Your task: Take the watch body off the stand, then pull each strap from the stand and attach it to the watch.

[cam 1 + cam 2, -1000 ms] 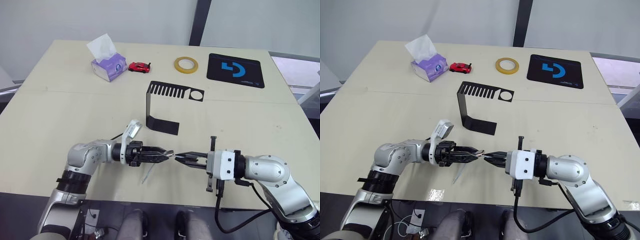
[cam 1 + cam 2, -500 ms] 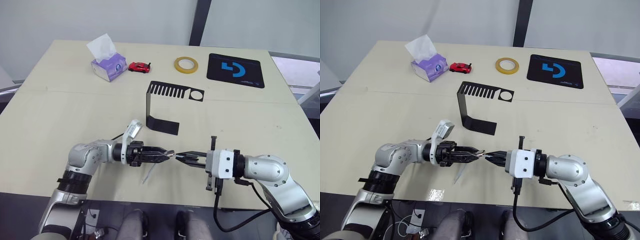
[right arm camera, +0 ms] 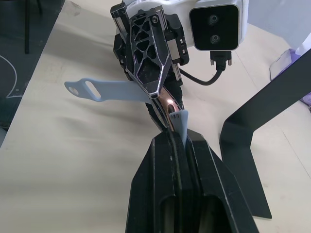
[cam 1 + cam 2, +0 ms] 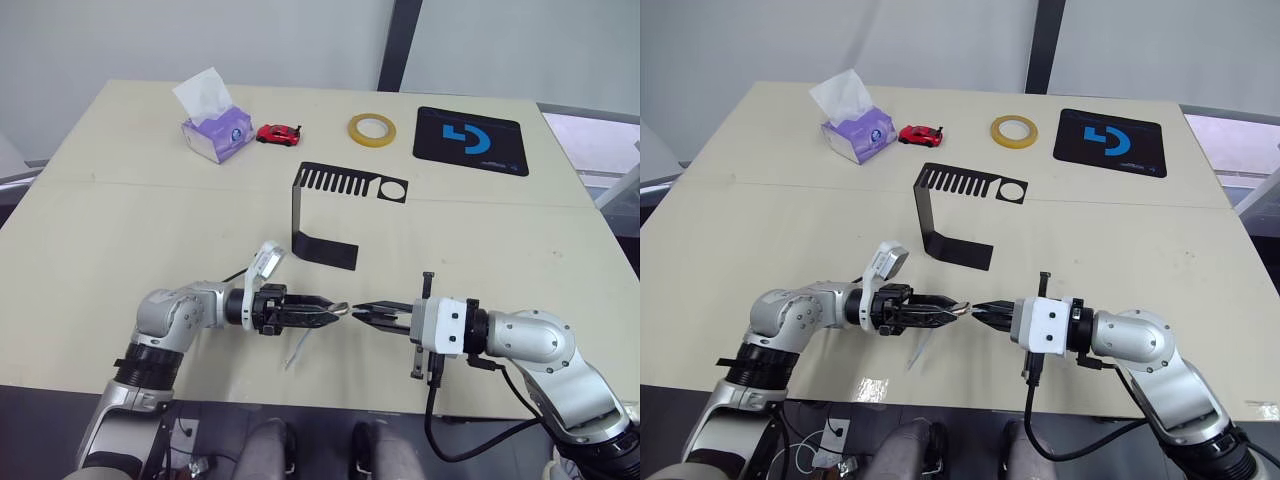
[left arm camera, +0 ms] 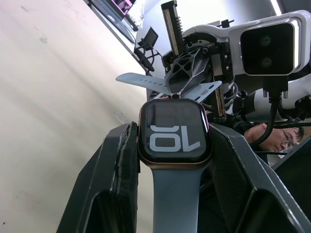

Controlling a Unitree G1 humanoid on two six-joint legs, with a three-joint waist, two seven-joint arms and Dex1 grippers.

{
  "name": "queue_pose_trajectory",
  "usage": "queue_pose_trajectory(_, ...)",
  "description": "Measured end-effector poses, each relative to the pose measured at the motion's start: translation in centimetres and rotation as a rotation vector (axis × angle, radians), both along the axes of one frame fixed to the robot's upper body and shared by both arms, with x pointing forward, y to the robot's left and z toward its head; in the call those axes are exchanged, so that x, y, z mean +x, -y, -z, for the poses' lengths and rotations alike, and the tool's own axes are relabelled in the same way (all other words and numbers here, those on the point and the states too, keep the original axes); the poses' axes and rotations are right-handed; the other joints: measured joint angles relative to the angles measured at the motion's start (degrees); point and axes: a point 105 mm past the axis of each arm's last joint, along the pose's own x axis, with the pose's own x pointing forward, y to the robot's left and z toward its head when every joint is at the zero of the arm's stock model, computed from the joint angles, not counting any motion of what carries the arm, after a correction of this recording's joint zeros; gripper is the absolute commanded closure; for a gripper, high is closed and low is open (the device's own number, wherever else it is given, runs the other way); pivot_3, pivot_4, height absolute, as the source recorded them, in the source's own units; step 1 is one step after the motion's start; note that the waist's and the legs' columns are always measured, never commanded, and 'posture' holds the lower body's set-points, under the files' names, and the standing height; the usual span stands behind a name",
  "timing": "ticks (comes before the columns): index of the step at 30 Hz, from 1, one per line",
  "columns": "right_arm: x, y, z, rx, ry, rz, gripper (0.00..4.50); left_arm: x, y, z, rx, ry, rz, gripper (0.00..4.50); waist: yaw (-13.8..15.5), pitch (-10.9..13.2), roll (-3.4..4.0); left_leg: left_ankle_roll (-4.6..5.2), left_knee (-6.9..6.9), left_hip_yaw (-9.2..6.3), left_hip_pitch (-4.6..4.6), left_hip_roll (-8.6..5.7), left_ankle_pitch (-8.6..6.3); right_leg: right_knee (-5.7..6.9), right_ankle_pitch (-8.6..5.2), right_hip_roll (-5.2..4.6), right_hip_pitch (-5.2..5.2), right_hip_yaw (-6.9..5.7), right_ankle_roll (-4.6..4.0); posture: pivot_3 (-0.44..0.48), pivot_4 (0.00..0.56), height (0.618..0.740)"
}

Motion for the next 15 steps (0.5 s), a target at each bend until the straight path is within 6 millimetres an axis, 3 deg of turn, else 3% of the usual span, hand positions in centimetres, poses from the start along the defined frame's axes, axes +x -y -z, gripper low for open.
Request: queue_pose_trajectory(15, 0.24, 0.15, 0.19, -0.020, 0.011, 0.019, 4.50, 0.13, 0.50, 0.11, 0.040, 0.004, -0.032, 2.81, 0.0, 0.0, 0.00, 0.00, 0.00, 0.00, 0.00, 0.00, 0.00, 0.00, 0.00, -0.04, 0.00, 0.01, 0.00, 0.000, 0.150, 0.740)
